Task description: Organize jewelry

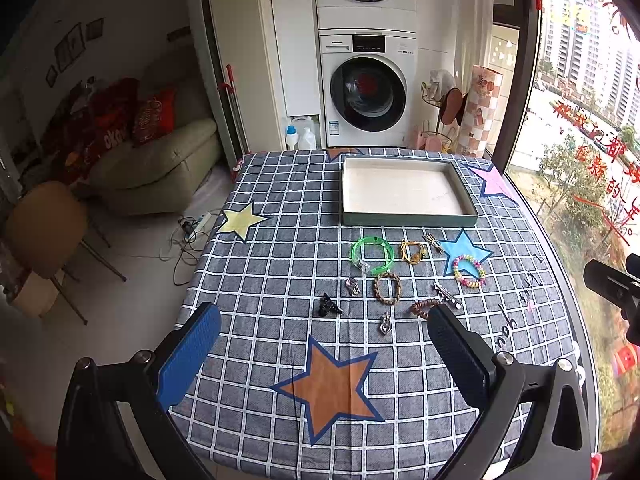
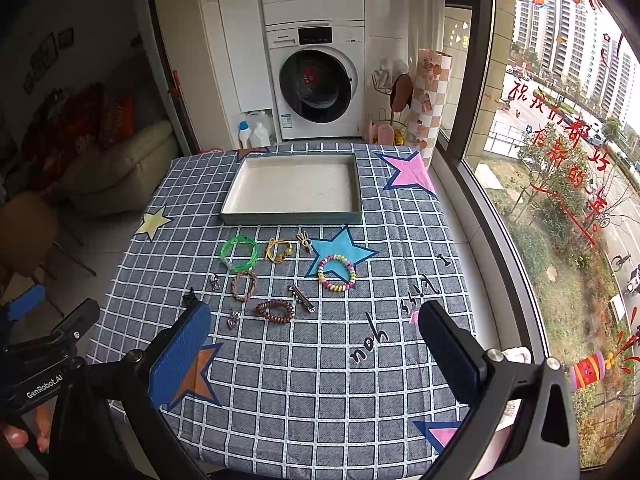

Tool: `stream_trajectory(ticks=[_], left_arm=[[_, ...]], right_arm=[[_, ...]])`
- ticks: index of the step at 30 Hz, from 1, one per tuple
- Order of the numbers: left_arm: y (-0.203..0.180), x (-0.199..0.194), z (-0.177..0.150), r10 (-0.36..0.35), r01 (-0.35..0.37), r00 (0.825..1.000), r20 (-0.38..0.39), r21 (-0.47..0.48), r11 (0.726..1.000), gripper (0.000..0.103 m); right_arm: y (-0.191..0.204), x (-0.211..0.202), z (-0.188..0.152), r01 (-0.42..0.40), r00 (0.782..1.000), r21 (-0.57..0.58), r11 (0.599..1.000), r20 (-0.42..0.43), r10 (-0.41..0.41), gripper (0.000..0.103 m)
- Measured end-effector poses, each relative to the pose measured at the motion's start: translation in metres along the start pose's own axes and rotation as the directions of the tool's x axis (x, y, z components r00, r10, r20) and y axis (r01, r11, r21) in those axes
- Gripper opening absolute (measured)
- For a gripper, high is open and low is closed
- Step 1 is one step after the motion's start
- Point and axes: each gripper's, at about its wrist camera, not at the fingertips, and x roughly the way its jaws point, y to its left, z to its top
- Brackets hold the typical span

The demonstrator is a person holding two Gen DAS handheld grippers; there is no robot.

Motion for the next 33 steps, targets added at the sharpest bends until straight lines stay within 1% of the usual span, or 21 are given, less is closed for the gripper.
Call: stream_trajectory(ticks=[13, 18, 21, 24, 28, 33], left_arm=[[-0.002, 0.001, -0.003, -0.005, 0.005, 1.000, -0.008, 0.002, 1.000, 0.103], [0.002, 0.011, 0.001, -0.019, 0.020, 0.999, -0.030, 0.003, 1.000, 0.103], [0.009, 0.021, -0.001, -0.026, 0.026, 0.998, -0.065, 0.000, 1.000, 0.103], [0.018, 0.039, -0.005, -0.040, 0.039, 0.992, -0.124, -0.013, 0.999, 0.103], [0.031, 0.070, -0.012, -0.049, 0.044, 0.975, -0.216, -0.029, 0.999, 0.103], [0.044, 0.107, -0.018, -0.065, 0.055, 0.957, -0.282, -0.045, 0.997, 0.103]], right_arm=[[0.003, 0.002, -0.004, 0.003, 1.000, 0.002, 1.000, -0.007, -0.003, 0.103], [0.003, 0.008, -0.003, 0.012, 1.000, 0.009, 1.000, -0.023, -0.012, 0.103], [0.001, 0.012, -0.004, 0.021, 0.999, 0.020, 1.000, -0.044, -0.020, 0.103], [0.001, 0.021, -0.006, 0.026, 0.997, 0.032, 0.999, -0.078, -0.024, 0.103], [0.002, 0.041, -0.013, 0.034, 0.988, 0.060, 0.998, -0.150, -0.024, 0.103], [0.002, 0.075, -0.023, 0.054, 0.969, 0.090, 0.995, -0.247, -0.030, 0.103]])
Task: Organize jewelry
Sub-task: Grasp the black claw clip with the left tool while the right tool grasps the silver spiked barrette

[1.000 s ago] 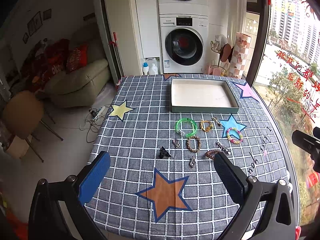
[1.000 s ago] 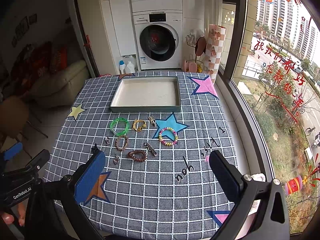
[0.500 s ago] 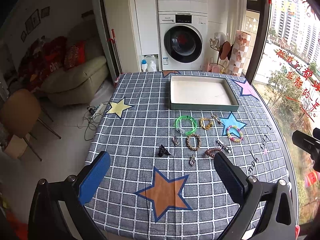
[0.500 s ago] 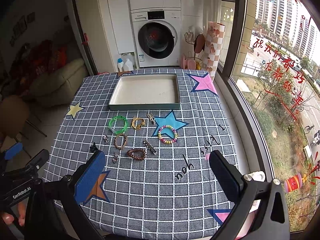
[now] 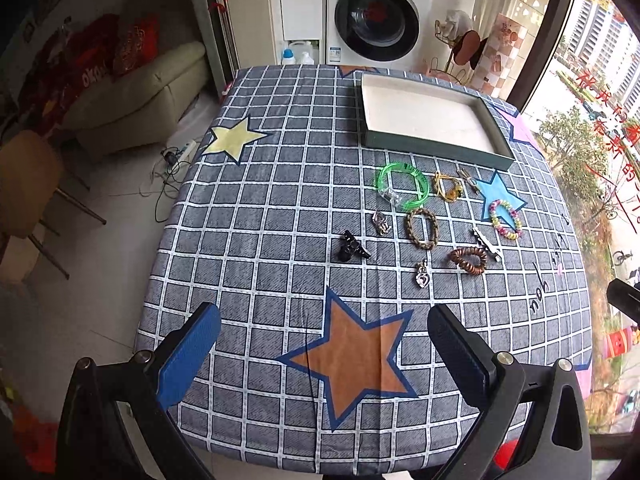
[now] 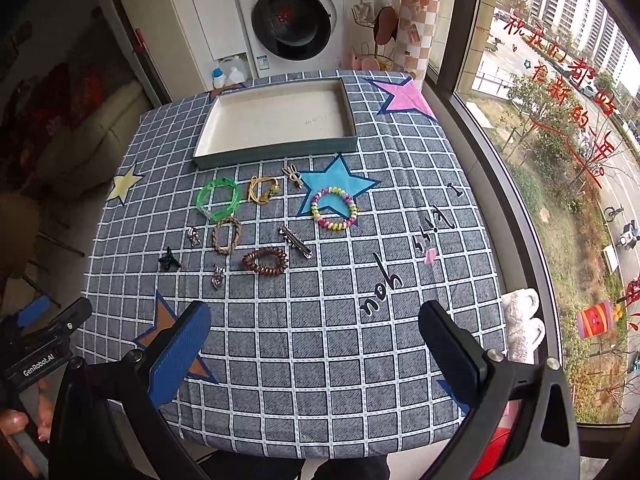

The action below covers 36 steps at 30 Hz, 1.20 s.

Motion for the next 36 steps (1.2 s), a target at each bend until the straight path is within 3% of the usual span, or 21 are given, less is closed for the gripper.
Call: stream_trajectory(ticks=[6, 12, 19, 26, 34, 36], left_arm=[[0.008, 0.050, 0.012, 0.000, -0.002, 0.997, -0.081, -0.034, 0.999, 0.103], [-0.001, 0.094, 0.018, -0.028, 0.018, 0.989, -0.145, -0.068, 0.998, 0.103], [-0.009, 0.128, 0.029, -0.013, 0.002, 0.989, -0.150, -0.076, 0.997, 0.103], [-0.014, 0.162, 0.037, 0.008, -0.024, 0.986, -0.168, -0.094, 0.995, 0.101], [-0.027, 0.181, 0.045, 0.044, -0.059, 0.984, -0.171, -0.081, 0.995, 0.101], [-0.029, 0.185, 0.045, 0.053, -0.068, 0.983, -0.177, -0.077, 0.995, 0.092]], right_arm=[[-0.005, 0.045, 0.008, 0.035, 0.996, 0.016, 0.999, -0.083, -0.033, 0.103], [-0.004, 0.091, 0.016, 0.053, 0.990, -0.078, 0.996, -0.123, -0.062, 0.103], [-0.002, 0.150, 0.024, 0.045, 0.983, -0.180, 0.983, -0.170, -0.076, 0.102], [0.001, 0.196, 0.025, 0.031, 0.974, -0.269, 0.963, -0.208, -0.090, 0.077], [0.013, 0.214, 0.038, -0.036, 0.977, -0.303, 0.952, -0.213, -0.030, 0.077], [0.022, 0.218, 0.045, -0.052, 0.977, -0.321, 0.946, -0.212, -0.018, 0.074]])
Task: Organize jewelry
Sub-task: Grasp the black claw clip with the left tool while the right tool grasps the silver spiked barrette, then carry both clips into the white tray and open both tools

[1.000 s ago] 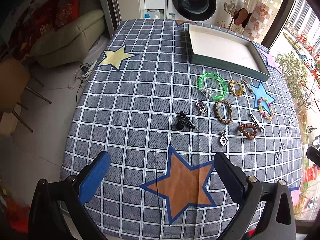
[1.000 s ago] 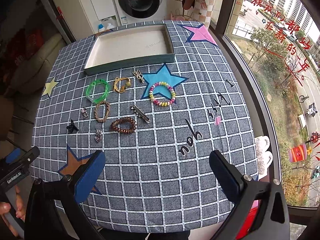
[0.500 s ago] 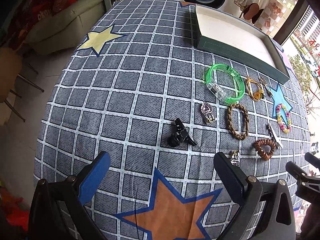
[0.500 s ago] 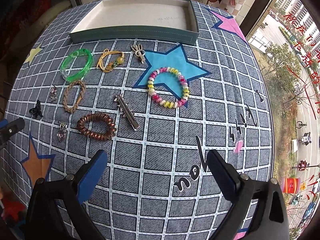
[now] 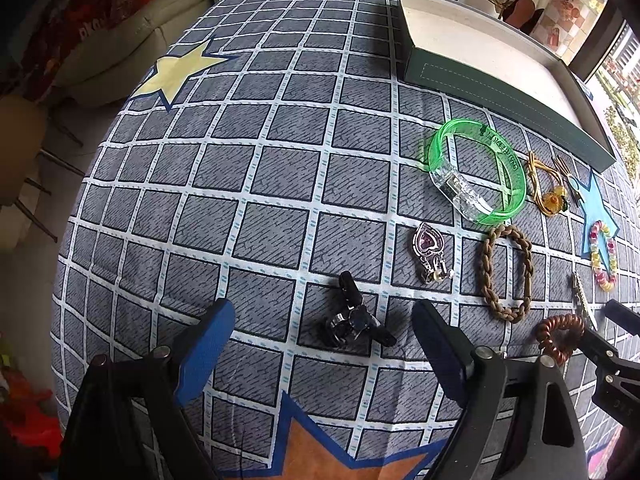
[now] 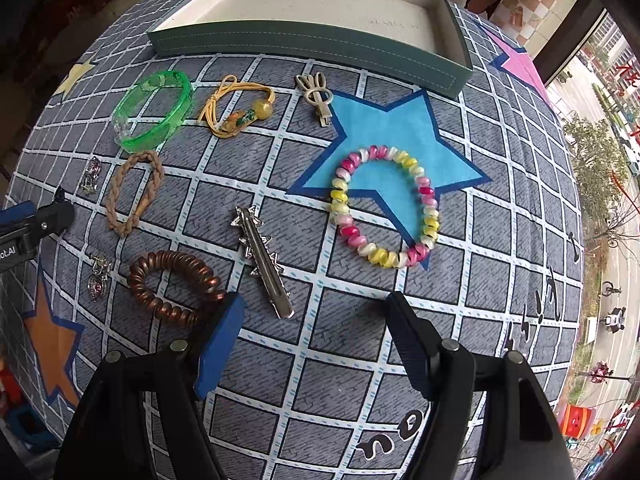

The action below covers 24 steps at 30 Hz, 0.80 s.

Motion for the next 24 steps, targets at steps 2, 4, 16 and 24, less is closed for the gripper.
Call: stream_trajectory(ticks=[2, 4, 16, 24], left_arm=[[-0.001, 0.001, 0.002, -0.005, 0.005, 1.000, 0.000, -0.009, 1.000, 0.092], [-0.003, 0.001, 0.002, -0.011, 0.011, 1.000, 0.007, -0.007, 1.000, 0.087], [-0.018, -0.011, 0.005, -0.086, 0.084, 0.996, 0.036, 0.063, 0.994, 0.036], [-0.011, -0.040, 0.023, -0.158, 0.154, 0.985, 0.064, 0.069, 0.986, 0.036]], right_arm=[[0.007, 0.001, 0.006, -0.014, 1.000, -0.014, 1.000, 0.000, 0.014, 0.066], [0.012, 0.002, 0.011, -0.018, 1.000, -0.027, 0.999, -0.001, 0.018, 0.061], [0.025, -0.010, 0.023, -0.083, 0.996, 0.003, 0.997, -0.021, 0.083, 0.018], [-0.005, -0.028, 0.039, -0.200, 0.980, 0.140, 0.970, 0.010, 0.201, 0.011]])
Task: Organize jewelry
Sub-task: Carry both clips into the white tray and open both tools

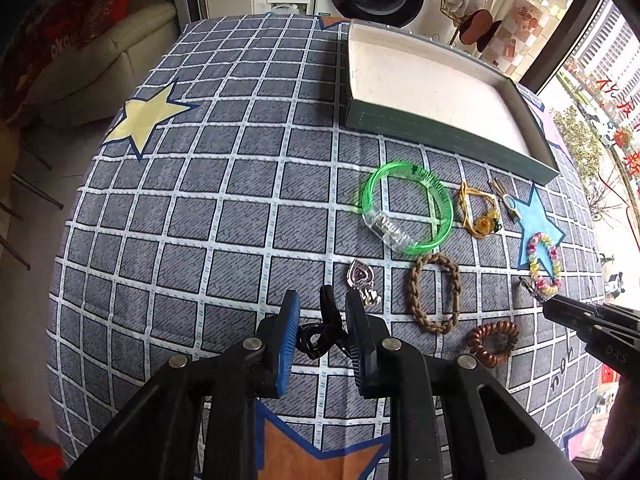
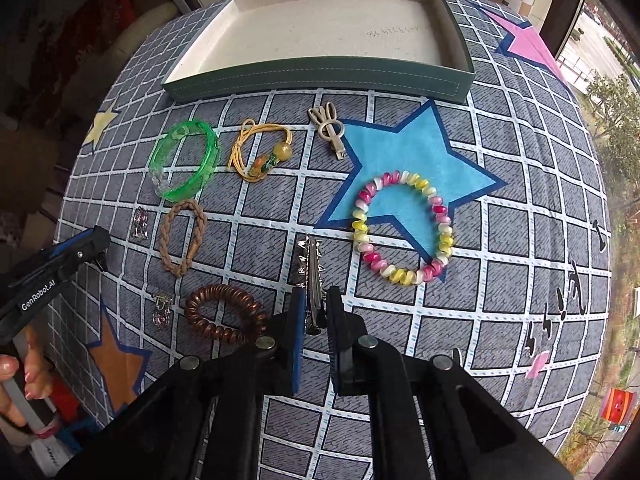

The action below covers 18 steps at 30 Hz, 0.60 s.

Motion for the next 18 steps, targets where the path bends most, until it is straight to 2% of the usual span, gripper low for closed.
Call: stream_trajectory(ticks=[9, 18], left_arm=[[-0.028, -0.021, 0.049, -0.043, 0.036, 0.995, 0.092, 0.071, 0.997, 0.036], [-0.056, -0.018, 0.111, -0.072, 0.057, 0.985, 0.159, 0.098, 0.994, 0.036]], right_arm=[[-0.025, -0.024, 0.028, -0.078, 0.995, 0.071, 0.994, 0.066, 0.073, 0.011], [-0.044, -0.049, 0.091, -0.108, 0.980, 0.071, 0.992, 0.173, 0.094, 0.011]])
